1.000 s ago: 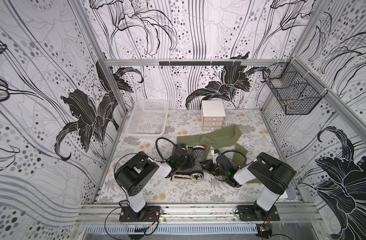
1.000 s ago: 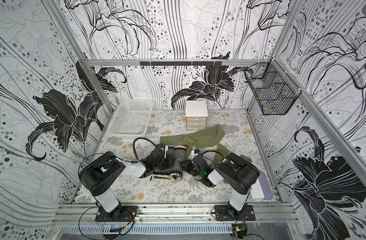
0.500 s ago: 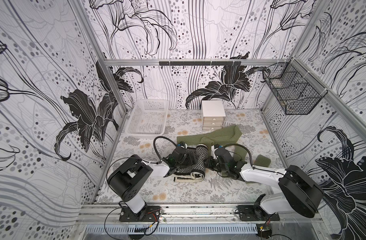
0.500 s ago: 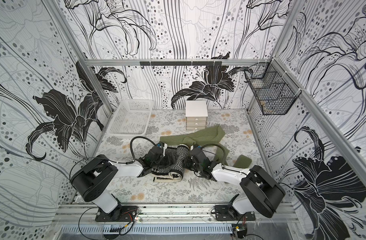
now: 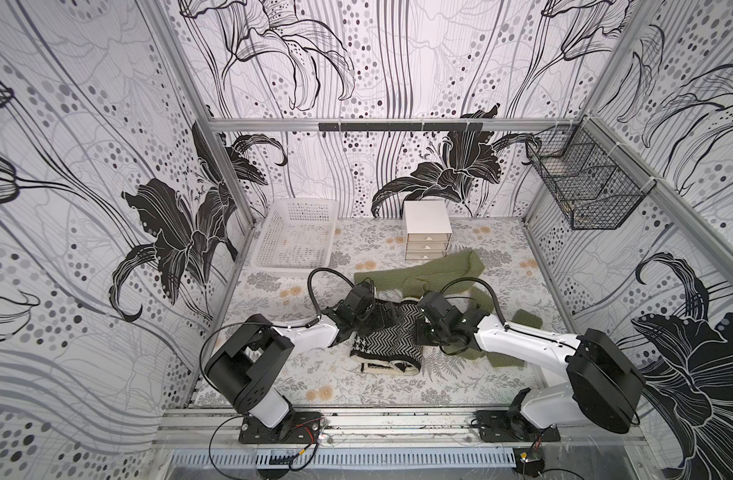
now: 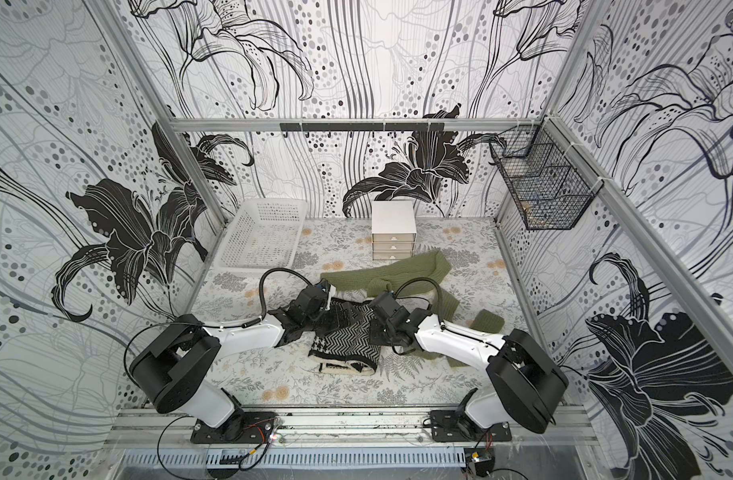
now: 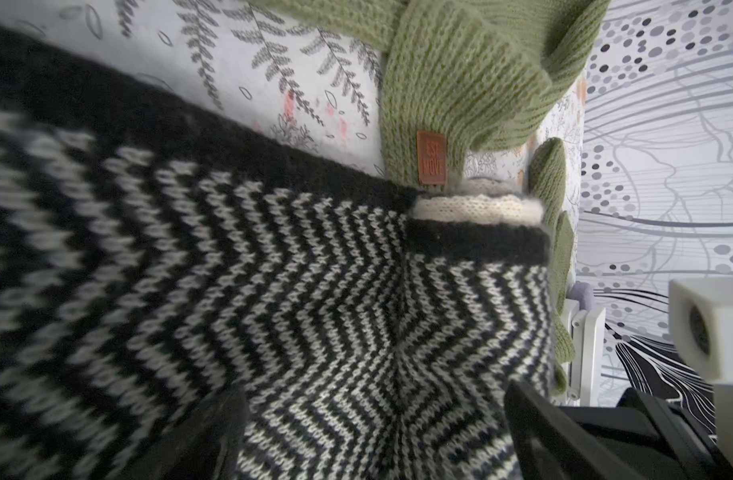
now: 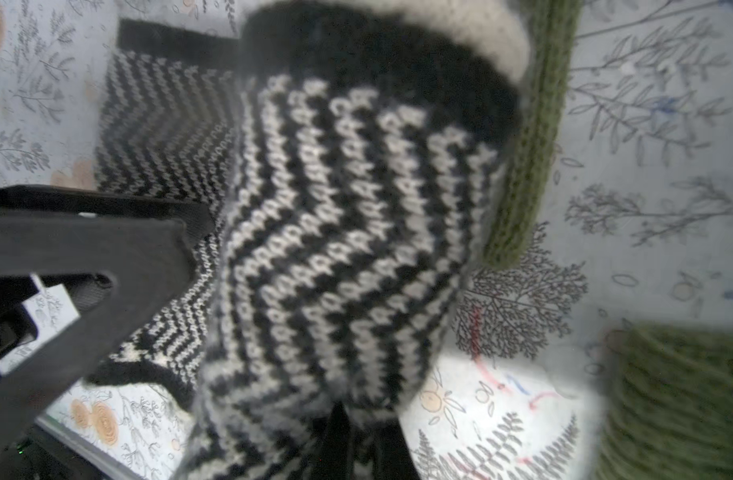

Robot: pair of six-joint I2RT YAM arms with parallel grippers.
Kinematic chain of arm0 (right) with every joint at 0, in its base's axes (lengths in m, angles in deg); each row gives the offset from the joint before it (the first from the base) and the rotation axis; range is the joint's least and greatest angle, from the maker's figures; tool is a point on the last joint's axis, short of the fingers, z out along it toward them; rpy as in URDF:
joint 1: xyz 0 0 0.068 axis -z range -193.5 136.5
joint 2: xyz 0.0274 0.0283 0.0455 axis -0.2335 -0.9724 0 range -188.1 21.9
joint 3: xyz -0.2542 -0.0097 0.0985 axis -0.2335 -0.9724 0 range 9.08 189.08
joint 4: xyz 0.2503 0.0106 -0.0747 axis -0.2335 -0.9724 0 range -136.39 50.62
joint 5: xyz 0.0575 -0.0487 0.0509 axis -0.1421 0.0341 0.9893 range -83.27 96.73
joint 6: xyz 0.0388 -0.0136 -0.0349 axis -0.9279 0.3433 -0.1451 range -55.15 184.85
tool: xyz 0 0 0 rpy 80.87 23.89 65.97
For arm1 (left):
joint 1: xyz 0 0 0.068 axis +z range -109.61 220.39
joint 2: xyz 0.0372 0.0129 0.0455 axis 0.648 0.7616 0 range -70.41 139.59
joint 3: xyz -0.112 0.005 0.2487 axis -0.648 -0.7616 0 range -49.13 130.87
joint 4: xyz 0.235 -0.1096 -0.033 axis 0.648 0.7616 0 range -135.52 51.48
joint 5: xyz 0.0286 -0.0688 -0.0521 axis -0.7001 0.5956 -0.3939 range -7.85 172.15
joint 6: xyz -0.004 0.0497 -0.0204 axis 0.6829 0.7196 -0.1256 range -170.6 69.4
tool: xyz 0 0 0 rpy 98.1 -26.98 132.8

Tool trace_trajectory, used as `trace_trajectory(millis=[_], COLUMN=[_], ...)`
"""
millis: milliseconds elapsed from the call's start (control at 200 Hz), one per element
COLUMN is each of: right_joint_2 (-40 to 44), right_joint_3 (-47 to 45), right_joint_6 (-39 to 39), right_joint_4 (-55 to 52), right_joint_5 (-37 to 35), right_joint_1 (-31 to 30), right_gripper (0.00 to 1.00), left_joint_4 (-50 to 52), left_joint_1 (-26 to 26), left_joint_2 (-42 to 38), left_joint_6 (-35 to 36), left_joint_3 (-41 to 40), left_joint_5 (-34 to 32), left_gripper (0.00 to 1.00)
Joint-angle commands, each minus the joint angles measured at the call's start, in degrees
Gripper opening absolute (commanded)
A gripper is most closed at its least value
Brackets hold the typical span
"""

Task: Roll up the scarf and place it into the basket
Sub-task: Roll the scarf at the center of the board.

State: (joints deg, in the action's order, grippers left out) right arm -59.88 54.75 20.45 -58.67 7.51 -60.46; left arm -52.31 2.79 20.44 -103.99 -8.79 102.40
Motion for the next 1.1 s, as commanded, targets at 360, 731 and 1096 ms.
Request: trace_trajectory(millis=[360, 731, 1096], right_joint_2=[-1.5, 5.0, 2.0], right_joint_3=[4.9, 2.7, 1.8], right_joint_6=[3.2, 2.2, 3.8], right_joint_4=[-4.6, -10.5, -2.9], right_joint_5=[-2.6, -6.7, -2.9], right_joint_1=[-0.4, -0.5, -0.5], right_gripper=[0.0, 0.46, 0.53], left_joint_4=[-2.0, -8.6, -22.7], left_joint_1=[-5.8, 0.6, 3.3], left_joint_2=[1.3, -0.6, 7.6], left_joint_6=[-1.7, -3.7, -4.1], left_joint_3=[3.3, -10.8, -15.4], left_joint_5=[2.9, 0.3, 5.8], left_gripper=[0.23, 0.0, 0.0])
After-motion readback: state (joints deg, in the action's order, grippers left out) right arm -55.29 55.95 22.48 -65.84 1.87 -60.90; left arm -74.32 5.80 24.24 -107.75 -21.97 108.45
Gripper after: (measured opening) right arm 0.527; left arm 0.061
